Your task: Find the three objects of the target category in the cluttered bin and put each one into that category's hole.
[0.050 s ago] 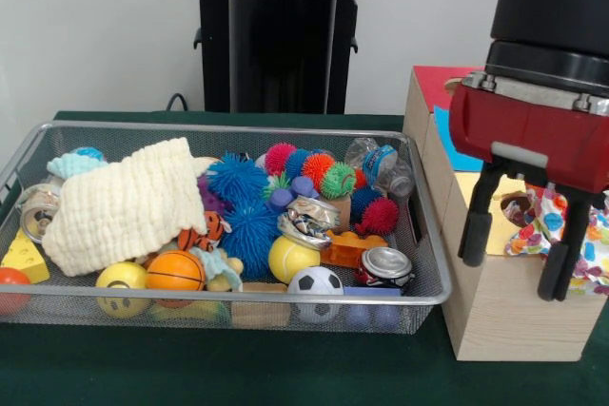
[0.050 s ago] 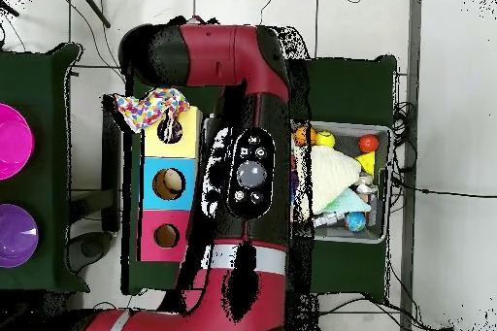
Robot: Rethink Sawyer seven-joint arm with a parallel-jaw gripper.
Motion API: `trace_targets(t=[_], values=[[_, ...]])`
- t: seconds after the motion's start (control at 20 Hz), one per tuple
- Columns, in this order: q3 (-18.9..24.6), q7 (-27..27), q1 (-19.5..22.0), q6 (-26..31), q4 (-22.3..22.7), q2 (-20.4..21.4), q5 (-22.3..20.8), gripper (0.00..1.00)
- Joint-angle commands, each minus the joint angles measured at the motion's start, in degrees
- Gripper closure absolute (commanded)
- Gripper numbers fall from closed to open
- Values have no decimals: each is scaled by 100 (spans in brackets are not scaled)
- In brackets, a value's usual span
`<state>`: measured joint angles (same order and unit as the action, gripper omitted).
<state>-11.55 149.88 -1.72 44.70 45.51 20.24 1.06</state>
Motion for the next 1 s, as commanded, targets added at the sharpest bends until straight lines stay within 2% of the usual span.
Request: trace_targets(t=[0.05,0.5,1.0], values=[[571,-810,223,-136,1312,259,-220,0],[698,-732,278,-483,1826,405,-257,0],[755,-615,251,-545,2287,703,-229,0]])
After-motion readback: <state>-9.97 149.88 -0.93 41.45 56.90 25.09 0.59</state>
